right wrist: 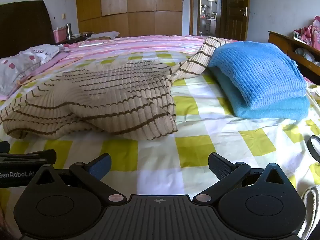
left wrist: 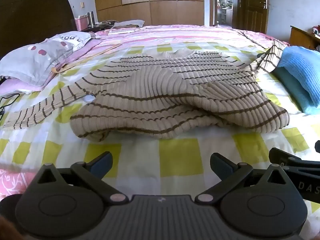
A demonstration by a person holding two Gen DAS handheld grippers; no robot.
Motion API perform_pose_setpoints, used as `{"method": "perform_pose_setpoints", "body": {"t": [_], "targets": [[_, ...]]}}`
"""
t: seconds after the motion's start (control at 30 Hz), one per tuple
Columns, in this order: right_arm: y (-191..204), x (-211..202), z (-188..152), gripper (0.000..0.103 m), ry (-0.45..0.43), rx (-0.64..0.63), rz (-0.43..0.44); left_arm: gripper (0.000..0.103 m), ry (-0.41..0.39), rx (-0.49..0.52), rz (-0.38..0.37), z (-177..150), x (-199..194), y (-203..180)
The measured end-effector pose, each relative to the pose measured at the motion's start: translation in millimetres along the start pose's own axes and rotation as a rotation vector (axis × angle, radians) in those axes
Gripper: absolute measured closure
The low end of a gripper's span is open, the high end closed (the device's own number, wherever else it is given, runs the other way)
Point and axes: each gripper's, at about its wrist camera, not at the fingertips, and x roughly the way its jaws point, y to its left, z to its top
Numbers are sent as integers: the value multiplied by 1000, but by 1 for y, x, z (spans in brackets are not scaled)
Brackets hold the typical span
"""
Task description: Fold small clothes
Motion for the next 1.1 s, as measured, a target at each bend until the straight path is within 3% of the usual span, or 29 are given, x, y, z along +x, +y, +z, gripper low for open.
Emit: {"method": "perform_pose_setpoints", "body": {"t": [1.1], "targets": [[3,1,-1,0,12,-5,7,0,17,-12,9,-4,3,3]]}}
